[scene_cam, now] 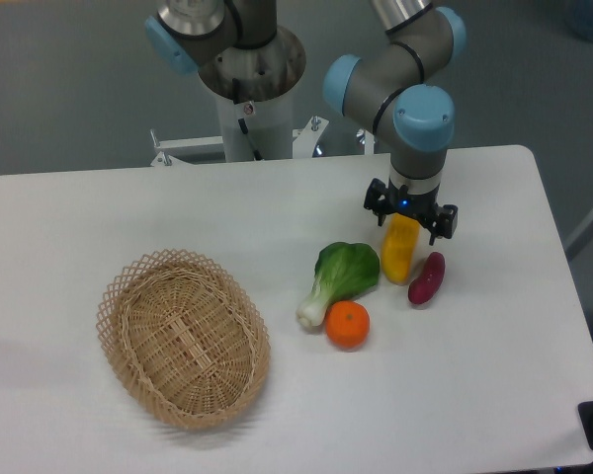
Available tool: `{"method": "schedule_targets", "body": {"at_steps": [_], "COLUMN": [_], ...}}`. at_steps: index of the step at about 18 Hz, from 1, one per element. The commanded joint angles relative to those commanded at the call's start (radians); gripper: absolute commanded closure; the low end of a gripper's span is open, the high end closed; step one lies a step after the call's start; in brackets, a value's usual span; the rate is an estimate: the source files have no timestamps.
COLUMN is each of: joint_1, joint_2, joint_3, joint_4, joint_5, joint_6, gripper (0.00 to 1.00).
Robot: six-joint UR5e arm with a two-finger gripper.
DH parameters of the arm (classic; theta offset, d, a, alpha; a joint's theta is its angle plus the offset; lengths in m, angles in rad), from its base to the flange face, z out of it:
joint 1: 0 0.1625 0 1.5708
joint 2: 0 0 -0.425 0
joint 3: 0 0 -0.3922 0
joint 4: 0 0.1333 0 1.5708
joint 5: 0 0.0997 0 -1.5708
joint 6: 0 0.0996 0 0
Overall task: Pick up the mango from the table
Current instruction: 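Lower the gripper around the yellow mango and close on it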
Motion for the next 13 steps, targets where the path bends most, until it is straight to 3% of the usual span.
{"method": "schedule_targets", "body": {"at_steps": [13], "joint_1": [-0.006], "joint_2": [-0.025], "joint_3": [-0.017], "joint_4": [0.015], "joint_5": [0.002], "joint_6": [-0.006], "gripper": [0.00]}}
